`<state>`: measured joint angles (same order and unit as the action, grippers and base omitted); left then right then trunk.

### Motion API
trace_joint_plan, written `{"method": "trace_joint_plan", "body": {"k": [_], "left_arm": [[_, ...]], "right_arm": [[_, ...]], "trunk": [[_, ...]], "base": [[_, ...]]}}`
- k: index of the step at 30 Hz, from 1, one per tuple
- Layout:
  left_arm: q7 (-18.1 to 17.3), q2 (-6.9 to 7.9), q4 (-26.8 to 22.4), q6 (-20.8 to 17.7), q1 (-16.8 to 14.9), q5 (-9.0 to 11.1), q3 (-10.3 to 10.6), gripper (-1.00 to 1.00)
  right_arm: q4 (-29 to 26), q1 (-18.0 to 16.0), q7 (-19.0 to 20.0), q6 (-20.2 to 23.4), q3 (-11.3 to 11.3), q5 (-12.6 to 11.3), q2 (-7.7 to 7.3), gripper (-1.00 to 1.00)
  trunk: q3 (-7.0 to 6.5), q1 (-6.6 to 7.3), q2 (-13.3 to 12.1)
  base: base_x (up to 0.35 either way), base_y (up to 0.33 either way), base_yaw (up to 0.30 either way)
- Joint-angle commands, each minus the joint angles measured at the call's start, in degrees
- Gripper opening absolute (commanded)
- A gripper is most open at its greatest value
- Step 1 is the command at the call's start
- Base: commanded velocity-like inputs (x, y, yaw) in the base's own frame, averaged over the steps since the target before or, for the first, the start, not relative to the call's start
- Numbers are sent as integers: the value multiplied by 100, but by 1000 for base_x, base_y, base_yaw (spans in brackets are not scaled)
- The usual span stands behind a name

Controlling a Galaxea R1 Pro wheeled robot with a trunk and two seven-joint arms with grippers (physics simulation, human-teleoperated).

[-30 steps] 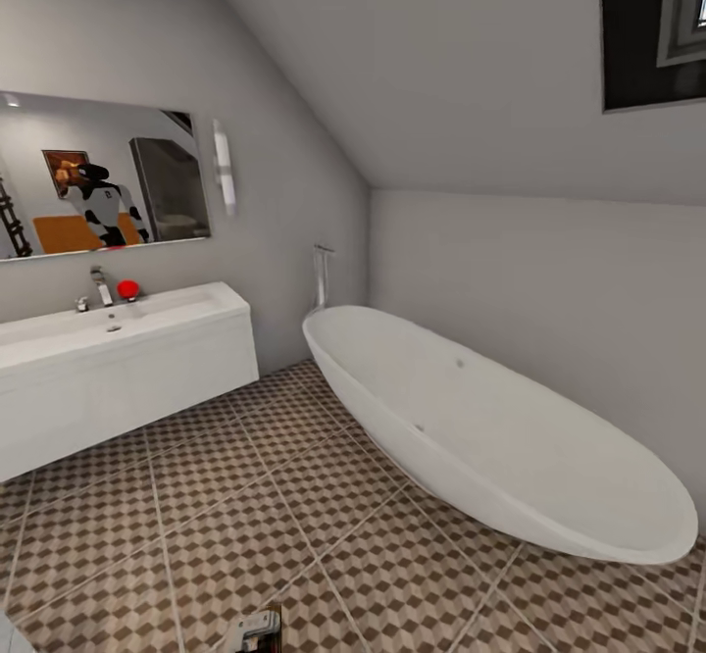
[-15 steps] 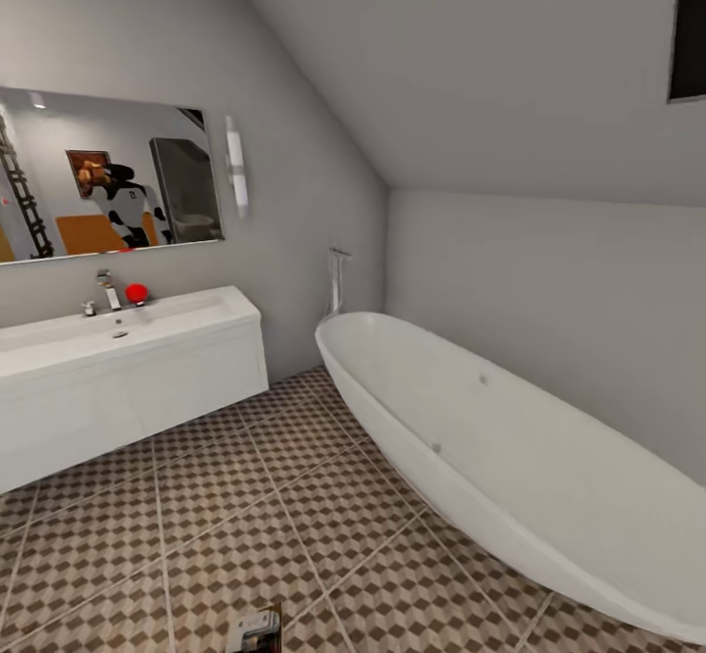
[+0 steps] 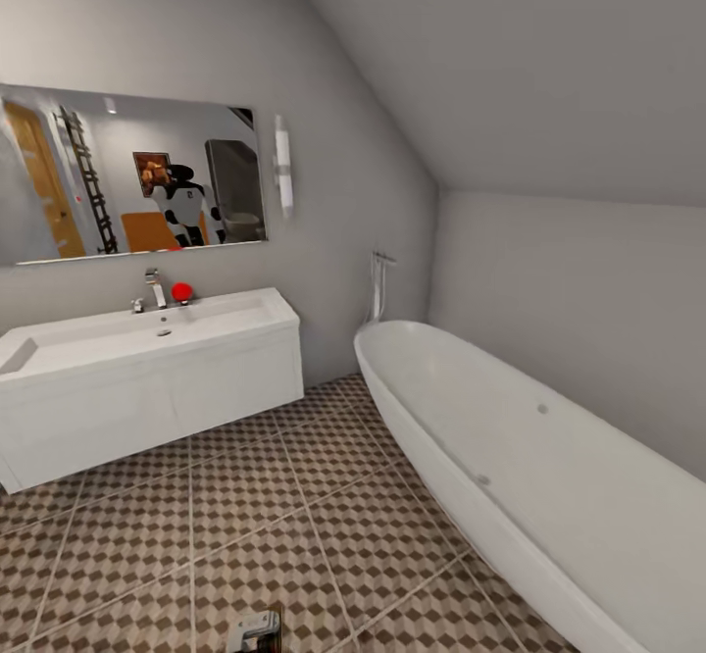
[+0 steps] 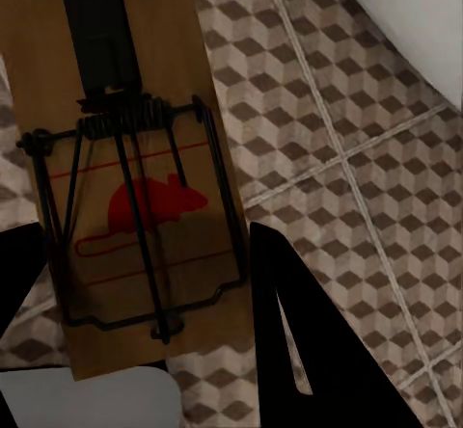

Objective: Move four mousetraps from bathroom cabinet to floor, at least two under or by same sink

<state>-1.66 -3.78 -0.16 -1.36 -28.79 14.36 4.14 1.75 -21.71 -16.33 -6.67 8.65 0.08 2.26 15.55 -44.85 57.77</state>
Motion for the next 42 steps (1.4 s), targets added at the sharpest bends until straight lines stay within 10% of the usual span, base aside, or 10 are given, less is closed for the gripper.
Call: {"method": "trace_joint_plan", "body": {"k": [1,42], "left_arm": [[-1,0,-2,-14,-4,49,43,-100],[-1,0,-2,-14,-4,49,43,-100]], "right_arm": [[20,-8,-46,-27,32,-8,2,-100],[18,-9,-46,-27,32,-8,-2,-100]], "trunk": [[7,-4,4],[7,-4,4]], "base": [[324,0,276],[324,0,276]]}}
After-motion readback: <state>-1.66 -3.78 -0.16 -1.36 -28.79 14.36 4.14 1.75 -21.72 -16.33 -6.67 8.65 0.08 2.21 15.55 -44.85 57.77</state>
